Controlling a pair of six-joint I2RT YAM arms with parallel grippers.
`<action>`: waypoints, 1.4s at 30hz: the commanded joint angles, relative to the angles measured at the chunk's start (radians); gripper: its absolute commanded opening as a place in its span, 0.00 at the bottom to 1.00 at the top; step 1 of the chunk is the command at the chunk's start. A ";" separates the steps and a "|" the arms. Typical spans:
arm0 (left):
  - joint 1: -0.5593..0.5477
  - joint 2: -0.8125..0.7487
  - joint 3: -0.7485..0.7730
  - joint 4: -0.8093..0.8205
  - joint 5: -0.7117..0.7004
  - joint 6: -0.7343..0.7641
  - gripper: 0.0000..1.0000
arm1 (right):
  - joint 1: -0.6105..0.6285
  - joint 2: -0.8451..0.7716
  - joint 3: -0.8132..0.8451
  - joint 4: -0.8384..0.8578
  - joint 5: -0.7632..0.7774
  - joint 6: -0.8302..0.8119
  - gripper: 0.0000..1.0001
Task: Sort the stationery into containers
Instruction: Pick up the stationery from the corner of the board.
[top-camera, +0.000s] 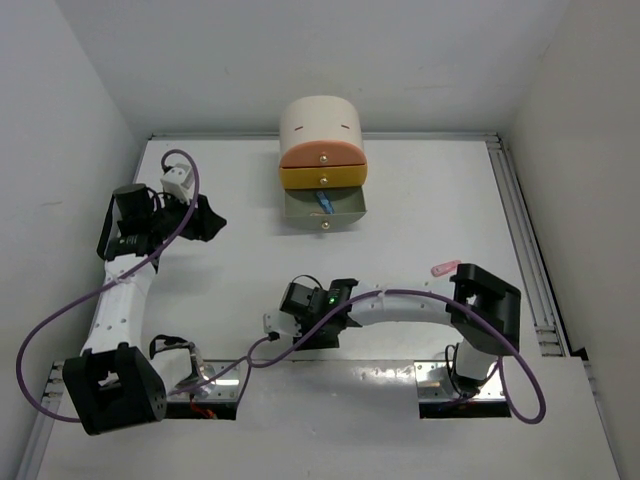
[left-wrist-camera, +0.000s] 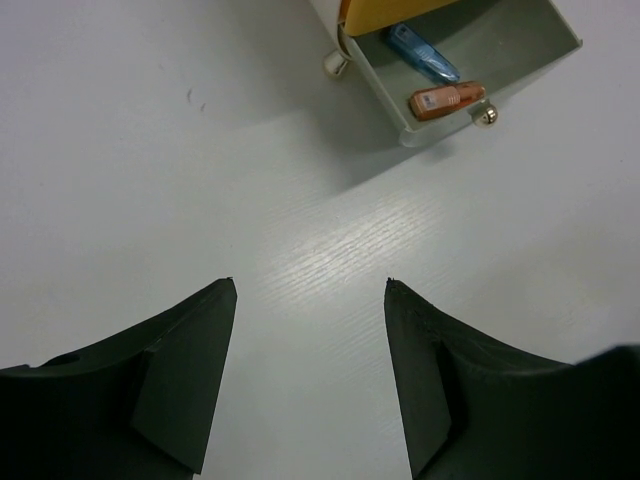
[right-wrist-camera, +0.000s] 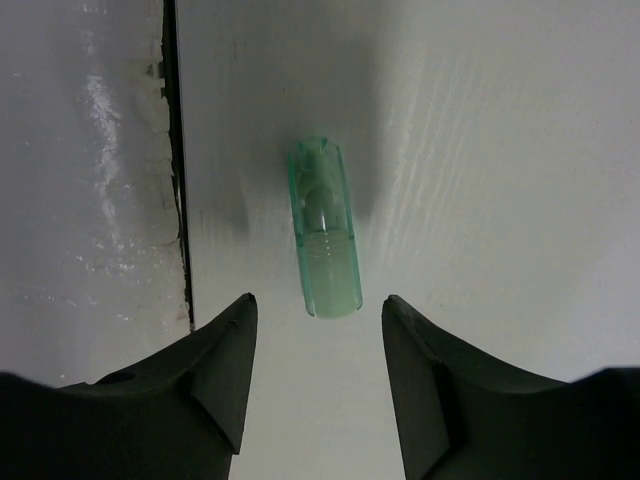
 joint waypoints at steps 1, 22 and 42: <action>0.020 0.001 -0.002 0.053 0.044 -0.008 0.67 | 0.003 0.020 0.011 0.069 0.005 0.027 0.52; 0.046 -0.005 0.029 0.063 0.200 -0.027 0.66 | -0.201 -0.046 0.039 0.037 -0.131 -0.020 0.00; -0.170 -0.010 -0.057 0.927 0.366 -1.079 0.74 | -0.697 -0.100 0.491 0.330 -0.833 0.919 0.00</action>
